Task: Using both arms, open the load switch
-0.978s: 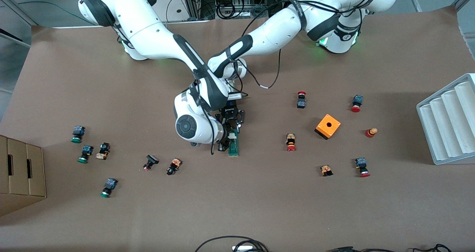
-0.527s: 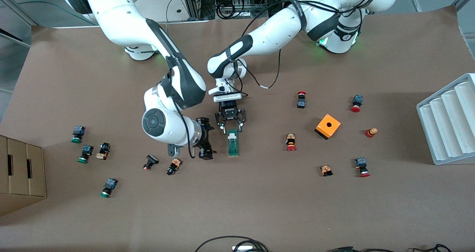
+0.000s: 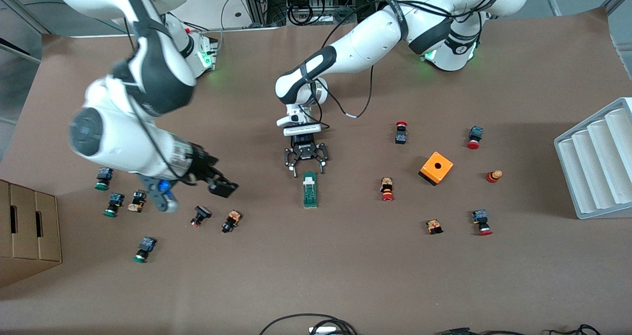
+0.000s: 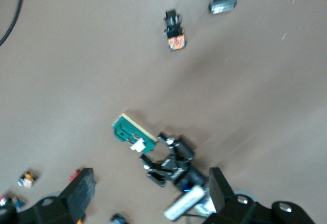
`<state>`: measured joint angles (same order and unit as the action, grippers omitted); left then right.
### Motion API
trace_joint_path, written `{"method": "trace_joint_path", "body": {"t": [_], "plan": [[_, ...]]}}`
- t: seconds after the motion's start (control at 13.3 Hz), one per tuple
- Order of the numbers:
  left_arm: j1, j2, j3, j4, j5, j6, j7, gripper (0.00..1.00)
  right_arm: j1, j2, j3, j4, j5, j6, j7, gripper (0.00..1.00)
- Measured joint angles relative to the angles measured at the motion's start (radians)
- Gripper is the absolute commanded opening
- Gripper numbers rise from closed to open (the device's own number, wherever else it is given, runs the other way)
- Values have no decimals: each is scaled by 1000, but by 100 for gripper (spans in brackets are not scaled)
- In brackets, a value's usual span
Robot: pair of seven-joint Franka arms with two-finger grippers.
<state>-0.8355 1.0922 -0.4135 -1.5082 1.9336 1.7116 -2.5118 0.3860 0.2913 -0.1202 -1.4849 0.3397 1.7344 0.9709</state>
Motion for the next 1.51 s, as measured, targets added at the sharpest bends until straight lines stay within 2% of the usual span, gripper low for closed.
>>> {"method": "trace_joint_path", "body": {"t": [0.38,0.68,0.83,1.2,1.51], "plan": [[0,-92,-19,8,-130,6,172,100,-185,-166,3,-8,-165,-181,-594,100],[1,-161,-25,9,-215,48,259,100,-330,-291,1,-56,-221,-210,-980,100],[4,-190,-25,9,-264,68,322,100,-363,-346,-15,-103,-250,-209,-1095,100],[12,-261,-23,10,-393,130,494,100,-366,-380,-153,-140,-259,-196,-1320,100],[17,-307,-13,10,-524,138,712,100,-365,-376,-152,-143,-259,-181,-1329,100]]}}
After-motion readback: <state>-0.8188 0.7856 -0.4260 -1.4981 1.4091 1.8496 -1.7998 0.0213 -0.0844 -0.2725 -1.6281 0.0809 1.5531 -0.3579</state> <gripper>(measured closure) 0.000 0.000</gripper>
